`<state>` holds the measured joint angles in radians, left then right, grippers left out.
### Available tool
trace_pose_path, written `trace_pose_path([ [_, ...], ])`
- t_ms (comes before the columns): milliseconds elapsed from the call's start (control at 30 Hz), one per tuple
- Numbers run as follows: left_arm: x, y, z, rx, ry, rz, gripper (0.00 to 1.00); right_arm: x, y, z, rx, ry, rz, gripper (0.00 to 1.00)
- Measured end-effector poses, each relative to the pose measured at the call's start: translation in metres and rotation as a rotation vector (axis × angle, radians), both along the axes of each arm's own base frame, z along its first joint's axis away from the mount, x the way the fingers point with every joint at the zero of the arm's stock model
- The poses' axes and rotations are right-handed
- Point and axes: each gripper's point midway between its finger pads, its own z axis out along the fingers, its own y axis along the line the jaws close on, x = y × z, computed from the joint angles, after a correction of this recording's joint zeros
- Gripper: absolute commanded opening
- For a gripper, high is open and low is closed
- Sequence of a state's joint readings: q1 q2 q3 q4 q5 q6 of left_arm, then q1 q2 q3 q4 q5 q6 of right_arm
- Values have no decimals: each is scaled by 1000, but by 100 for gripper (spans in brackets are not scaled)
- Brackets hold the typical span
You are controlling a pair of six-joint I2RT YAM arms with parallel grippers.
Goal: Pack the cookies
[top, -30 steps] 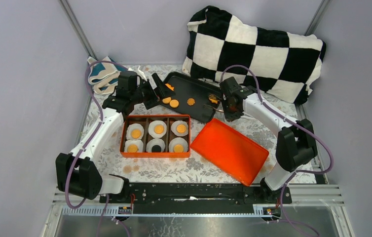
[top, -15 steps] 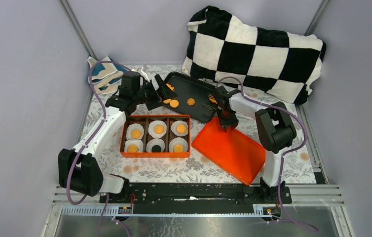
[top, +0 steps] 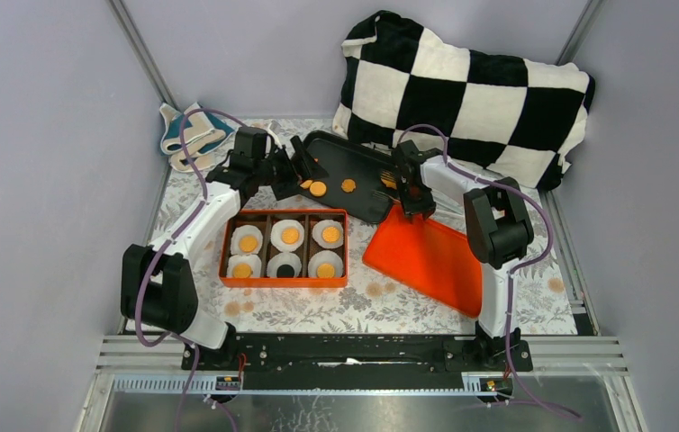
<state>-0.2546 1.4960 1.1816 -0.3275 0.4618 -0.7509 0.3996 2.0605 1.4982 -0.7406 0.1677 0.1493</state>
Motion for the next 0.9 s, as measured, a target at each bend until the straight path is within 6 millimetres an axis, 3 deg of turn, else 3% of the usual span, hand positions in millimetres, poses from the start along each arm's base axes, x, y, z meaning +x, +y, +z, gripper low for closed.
trace_pose_path([
  [533, -3, -11, -5, -1, 9, -29, 97, 8, -10, 20, -47, -69, 4, 45],
  [767, -8, -19, -5, -1, 9, -52, 97, 11, -16, -5, -66, -11, 2, 44],
  [900, -9, -21, -4, -2, 7, -58, 97, 16, -14, -4, -28, 8, 2, 40],
])
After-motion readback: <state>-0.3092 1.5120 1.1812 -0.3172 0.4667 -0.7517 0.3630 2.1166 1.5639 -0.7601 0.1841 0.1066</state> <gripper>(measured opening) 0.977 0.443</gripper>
